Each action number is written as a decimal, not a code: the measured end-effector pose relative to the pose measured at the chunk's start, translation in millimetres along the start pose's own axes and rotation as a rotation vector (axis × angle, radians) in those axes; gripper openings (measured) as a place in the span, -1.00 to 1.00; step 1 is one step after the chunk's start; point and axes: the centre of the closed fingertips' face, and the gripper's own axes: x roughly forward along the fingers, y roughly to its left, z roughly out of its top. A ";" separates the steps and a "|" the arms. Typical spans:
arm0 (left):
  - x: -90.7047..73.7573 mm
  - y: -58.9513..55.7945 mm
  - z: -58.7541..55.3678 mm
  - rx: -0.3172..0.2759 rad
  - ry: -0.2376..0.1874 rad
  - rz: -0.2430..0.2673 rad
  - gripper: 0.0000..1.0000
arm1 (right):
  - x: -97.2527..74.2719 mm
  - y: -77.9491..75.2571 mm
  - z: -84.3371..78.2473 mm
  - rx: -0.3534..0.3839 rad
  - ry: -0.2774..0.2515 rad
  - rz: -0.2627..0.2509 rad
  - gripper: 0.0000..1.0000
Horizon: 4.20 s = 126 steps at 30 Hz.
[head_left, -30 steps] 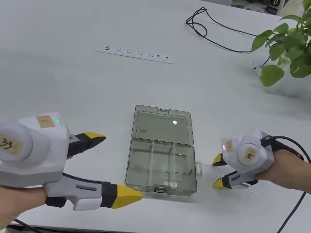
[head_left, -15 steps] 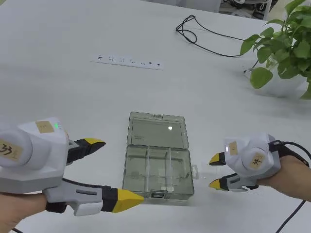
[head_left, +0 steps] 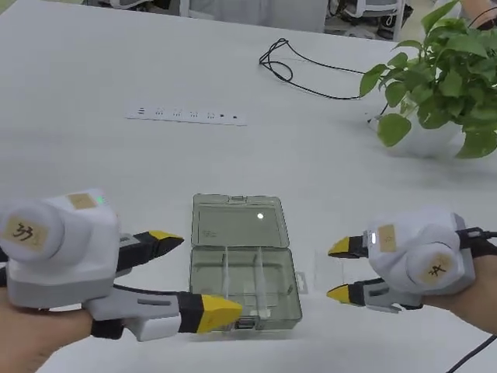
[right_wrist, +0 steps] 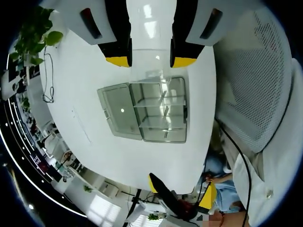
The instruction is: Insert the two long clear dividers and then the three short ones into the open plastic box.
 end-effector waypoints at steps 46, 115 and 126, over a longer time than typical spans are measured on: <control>35.0 -51.9 28.5 -0.352 -0.073 -0.220 -0.80 | -42.8 20.0 110.2 -0.114 -0.149 -0.089 -0.35; -2.0 -92.0 32.6 0.180 -0.152 -0.433 -1.00 | -78.8 51.8 137.4 0.097 -0.355 0.527 -0.93; -3.2 -88.2 27.4 0.186 -0.144 -0.413 -1.00 | -74.0 55.7 139.0 0.099 -0.350 0.534 -0.95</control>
